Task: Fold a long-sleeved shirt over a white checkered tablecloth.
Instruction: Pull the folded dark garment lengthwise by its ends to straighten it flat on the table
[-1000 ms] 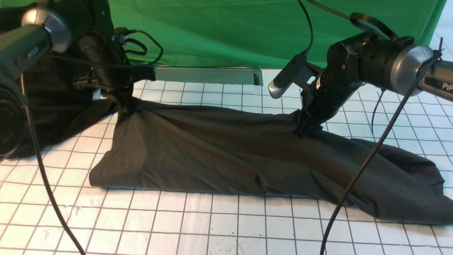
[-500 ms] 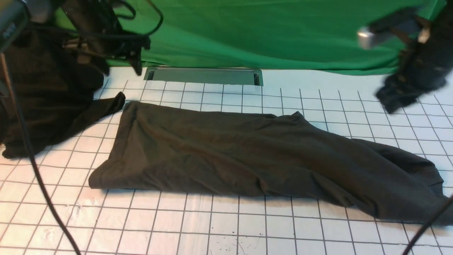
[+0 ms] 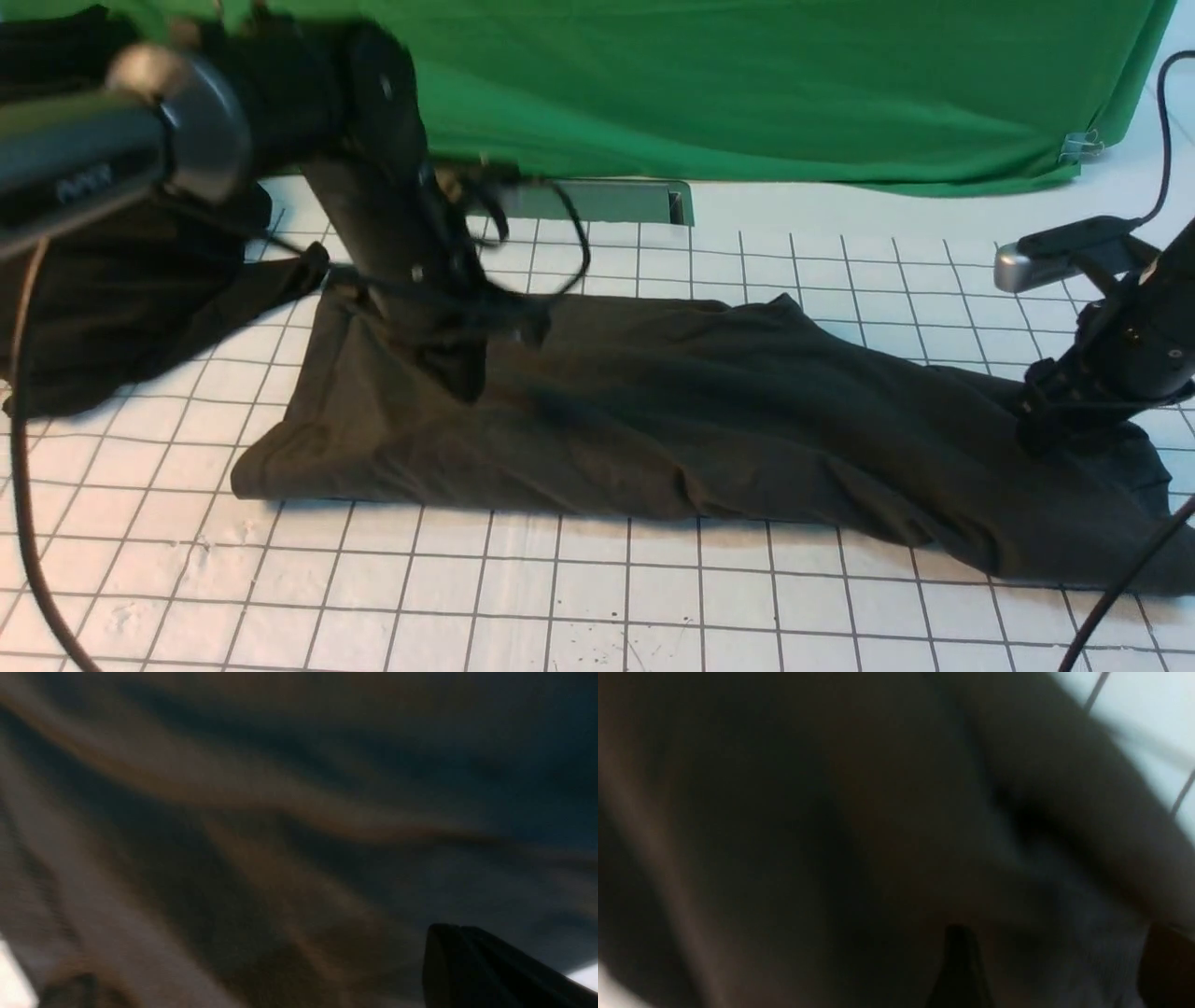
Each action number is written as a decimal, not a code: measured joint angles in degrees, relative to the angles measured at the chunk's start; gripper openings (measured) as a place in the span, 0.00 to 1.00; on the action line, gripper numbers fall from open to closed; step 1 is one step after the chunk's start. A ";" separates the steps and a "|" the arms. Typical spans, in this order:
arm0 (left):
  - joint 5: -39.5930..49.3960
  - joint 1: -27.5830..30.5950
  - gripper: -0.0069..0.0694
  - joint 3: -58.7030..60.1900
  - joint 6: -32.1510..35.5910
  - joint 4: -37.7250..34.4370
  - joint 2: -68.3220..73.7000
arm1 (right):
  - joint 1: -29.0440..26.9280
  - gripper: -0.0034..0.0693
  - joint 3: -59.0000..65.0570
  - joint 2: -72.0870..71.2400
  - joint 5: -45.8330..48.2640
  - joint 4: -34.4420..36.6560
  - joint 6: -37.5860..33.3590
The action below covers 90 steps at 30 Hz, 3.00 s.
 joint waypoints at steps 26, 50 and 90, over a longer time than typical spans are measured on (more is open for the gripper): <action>-2.84 -0.05 0.09 4.12 -0.40 3.85 3.46 | -1.59 0.09 -9.56 3.06 2.31 -2.43 0.74; 1.66 9.50 0.09 3.84 -4.59 6.38 -8.11 | -1.82 0.06 -0.30 -17.55 7.59 -8.81 14.66; -15.06 12.69 0.09 24.86 7.45 -9.83 -8.54 | -14.37 0.63 4.85 0.84 8.96 4.10 9.82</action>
